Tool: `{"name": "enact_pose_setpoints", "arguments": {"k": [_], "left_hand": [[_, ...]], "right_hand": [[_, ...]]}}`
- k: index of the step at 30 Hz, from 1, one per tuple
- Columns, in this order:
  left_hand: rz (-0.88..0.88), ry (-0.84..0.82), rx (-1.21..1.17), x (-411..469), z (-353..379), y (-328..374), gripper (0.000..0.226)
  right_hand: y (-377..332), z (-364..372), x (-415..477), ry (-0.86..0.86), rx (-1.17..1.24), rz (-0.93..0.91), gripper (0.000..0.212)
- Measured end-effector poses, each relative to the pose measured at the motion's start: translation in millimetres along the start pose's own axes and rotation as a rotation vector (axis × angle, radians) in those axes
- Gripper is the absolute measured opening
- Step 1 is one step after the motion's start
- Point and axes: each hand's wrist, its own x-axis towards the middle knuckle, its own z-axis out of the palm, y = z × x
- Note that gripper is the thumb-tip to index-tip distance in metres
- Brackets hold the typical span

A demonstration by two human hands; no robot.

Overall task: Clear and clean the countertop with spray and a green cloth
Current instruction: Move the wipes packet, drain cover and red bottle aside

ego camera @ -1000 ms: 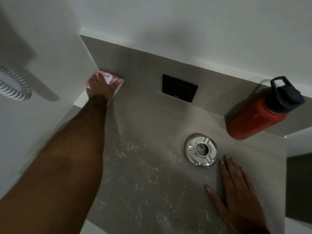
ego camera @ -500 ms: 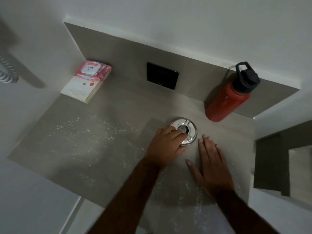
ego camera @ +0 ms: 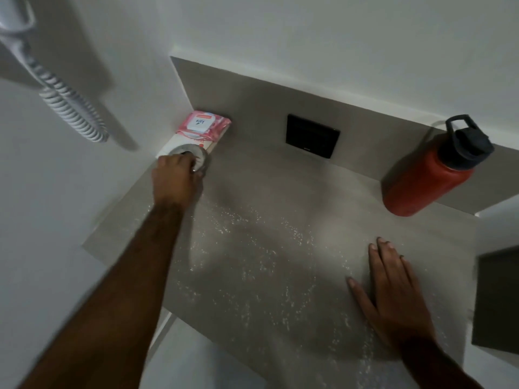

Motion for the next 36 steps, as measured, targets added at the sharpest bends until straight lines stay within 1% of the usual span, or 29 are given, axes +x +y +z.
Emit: {"name": "enact_pose_setpoints", "arguments": {"k": [3,5,7,9,11,12,14,18,19,21,23,24,27,29,32,36], "left_hand": [[-0.1,-0.092,0.031,23,7,-12,0.037],[-0.132,-0.119,0.021,36,11,-12,0.041],[-0.146,-0.125,0.003,42,13,-11,0.052],[-0.164,-0.079,-0.031,35,13,-4,0.059],[-0.162,0.04,-0.113,16,13,16,0.058],[-0.131,0.086,-0.163,3,14,31,0.056],[-0.042,0.079,-0.259,-24,17,70,0.054],[0.254,-0.134,-0.548,-79,15,176,0.068],[0.303,-0.205,-0.616,-88,11,204,0.069],[0.34,-0.313,-0.722,-99,2,258,0.077],[0.34,-0.32,-0.793,-100,-7,307,0.089],[0.332,-0.314,-0.821,-99,-12,327,0.094],[0.306,-0.318,-0.894,-94,-16,376,0.098],[0.26,-0.279,-0.912,-94,-14,398,0.097],[0.153,-0.253,-0.918,-94,-12,410,0.089],[0.041,-0.254,-1.024,-94,-15,383,0.088]], "right_hand": [[1,1,-1,0.005,-0.007,-0.004,0.09],[2,1,-1,0.008,-0.008,-0.01,0.089],[2,1,-2,0.005,0.0,-0.01,0.088],[2,0,-3,-0.006,0.008,-0.011,0.088],[1,-1,-4,0.002,0.006,-0.01,0.087],[2,-3,-4,0.01,-0.001,-0.003,0.086],[2,-4,-2,0.005,-0.02,0.008,0.086],[9,-8,0,-0.042,0.046,0.011,0.092],[15,-11,3,-0.04,0.071,0.031,0.092],[35,-16,8,0.022,0.092,0.144,0.091],[56,-19,11,0.047,0.091,0.269,0.093],[62,-19,12,0.041,0.088,0.292,0.095],[68,-14,15,0.029,0.09,0.276,0.097],[68,-14,16,0.041,0.093,0.272,0.097],[69,-14,17,0.047,0.081,0.266,0.097],[66,-16,18,0.04,0.081,0.259,0.097]]}}
